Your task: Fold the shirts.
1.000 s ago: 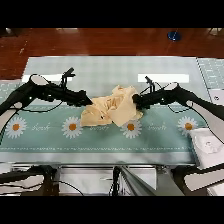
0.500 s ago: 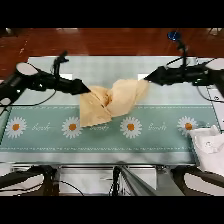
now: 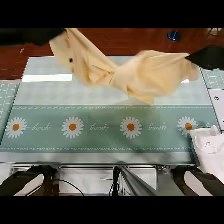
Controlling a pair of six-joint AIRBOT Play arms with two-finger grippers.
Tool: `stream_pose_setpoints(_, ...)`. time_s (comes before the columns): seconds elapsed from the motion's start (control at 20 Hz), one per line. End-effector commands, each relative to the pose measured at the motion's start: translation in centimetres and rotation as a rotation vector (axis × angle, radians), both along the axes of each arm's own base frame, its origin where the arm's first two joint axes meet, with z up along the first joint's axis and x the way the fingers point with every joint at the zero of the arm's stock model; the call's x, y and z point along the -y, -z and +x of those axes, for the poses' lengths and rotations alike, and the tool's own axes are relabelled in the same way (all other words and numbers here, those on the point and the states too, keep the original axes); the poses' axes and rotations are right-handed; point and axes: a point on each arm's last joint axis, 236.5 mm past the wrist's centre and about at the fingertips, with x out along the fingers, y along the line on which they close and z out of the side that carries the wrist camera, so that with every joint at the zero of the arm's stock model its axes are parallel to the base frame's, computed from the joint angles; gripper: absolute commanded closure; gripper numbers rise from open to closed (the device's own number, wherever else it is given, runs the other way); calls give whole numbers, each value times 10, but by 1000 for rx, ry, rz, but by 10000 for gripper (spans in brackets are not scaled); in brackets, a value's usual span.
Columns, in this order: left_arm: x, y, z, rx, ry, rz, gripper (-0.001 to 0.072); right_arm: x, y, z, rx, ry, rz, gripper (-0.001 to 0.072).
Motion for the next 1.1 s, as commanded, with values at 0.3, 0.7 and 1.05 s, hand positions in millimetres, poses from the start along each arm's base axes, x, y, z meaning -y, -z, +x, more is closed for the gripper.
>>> stream_pose_setpoints(0.3,-25,-82,-110,232,-93,64,677,12,-145,-69,318,97,-172,703)
stream_pose_setpoints(0.7,-58,-110,-186,350,-252,71,677,13,-218,-113,480,179,-192,703)
stream_pose_setpoints(1.05,-86,-25,-195,0,-333,213,677,53,-139,-121,126,230,-356,703)
